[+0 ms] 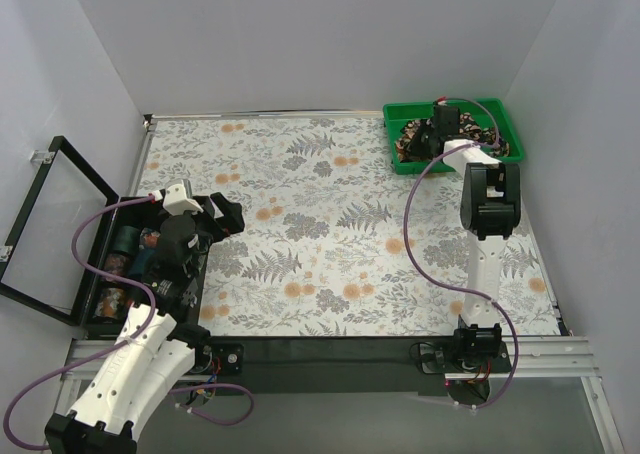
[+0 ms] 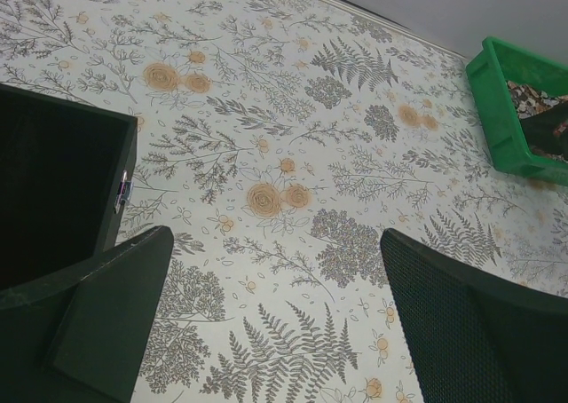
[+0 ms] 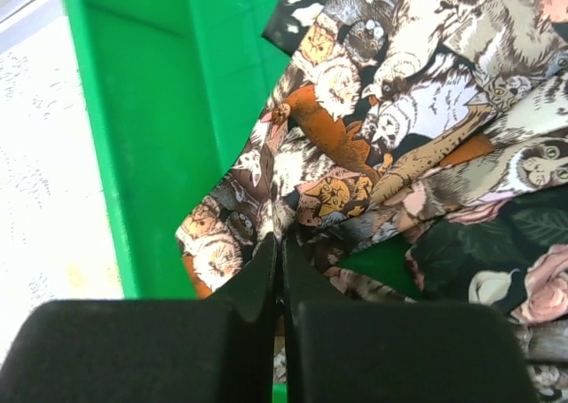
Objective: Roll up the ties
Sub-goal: Grab a tie with the right arm
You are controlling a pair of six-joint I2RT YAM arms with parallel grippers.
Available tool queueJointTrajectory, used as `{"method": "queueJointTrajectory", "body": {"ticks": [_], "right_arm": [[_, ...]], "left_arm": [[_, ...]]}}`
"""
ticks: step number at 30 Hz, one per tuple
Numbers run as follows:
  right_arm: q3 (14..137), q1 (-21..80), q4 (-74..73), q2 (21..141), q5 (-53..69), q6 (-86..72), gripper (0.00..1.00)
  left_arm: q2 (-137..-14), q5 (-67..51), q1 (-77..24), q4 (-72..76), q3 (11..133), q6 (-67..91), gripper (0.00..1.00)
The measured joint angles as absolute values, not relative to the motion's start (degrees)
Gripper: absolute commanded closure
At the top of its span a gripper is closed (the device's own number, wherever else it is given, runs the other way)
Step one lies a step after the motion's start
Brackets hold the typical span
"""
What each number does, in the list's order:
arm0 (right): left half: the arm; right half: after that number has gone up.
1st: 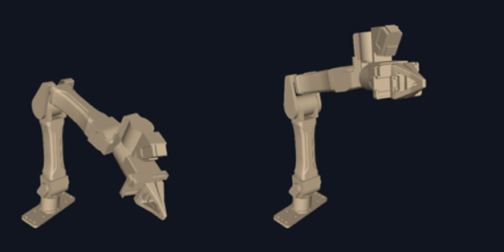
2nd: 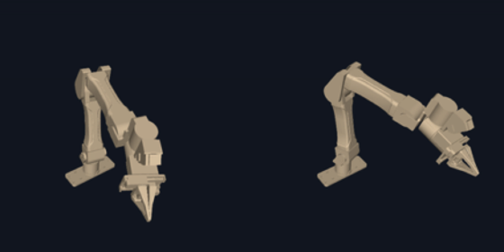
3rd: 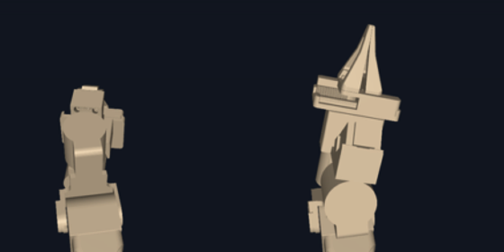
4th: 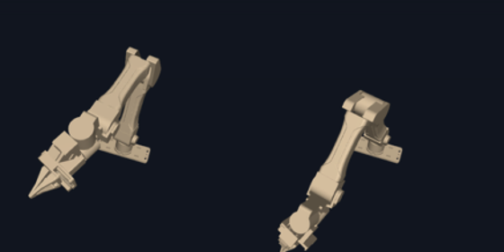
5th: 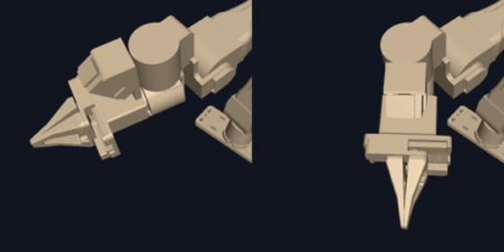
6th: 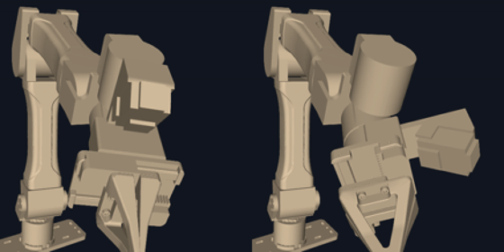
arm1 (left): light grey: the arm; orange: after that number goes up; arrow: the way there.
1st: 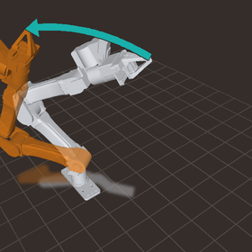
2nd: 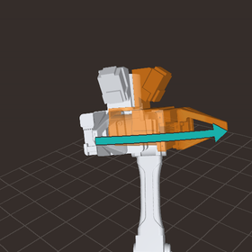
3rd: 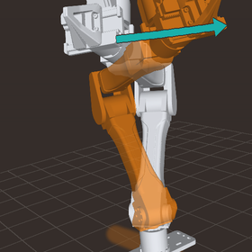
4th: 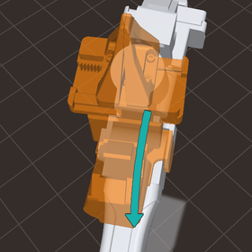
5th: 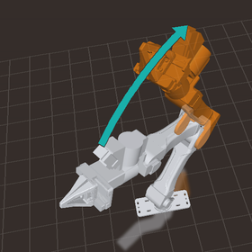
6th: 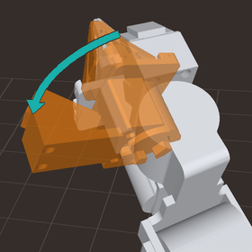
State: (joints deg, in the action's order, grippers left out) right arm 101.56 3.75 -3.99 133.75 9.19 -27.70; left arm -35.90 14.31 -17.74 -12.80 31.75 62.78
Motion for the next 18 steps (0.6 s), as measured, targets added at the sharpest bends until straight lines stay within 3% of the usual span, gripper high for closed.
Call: {"method": "queueJointTrajectory", "body": {"ticks": [10,18], "right_arm": [[98.59,3.20,-1.48,119.37,13.56,-27.00,0.99],[86.19,4.56,5.23,102.65,18.50,-27.68,0.99]], "left_arm": [[-35.07,14.06,-17.72,-12.80,31.75,62.78,0.02],[-33.08,13.61,-17.72,-12.78,31.75,62.78,0.02]]}}
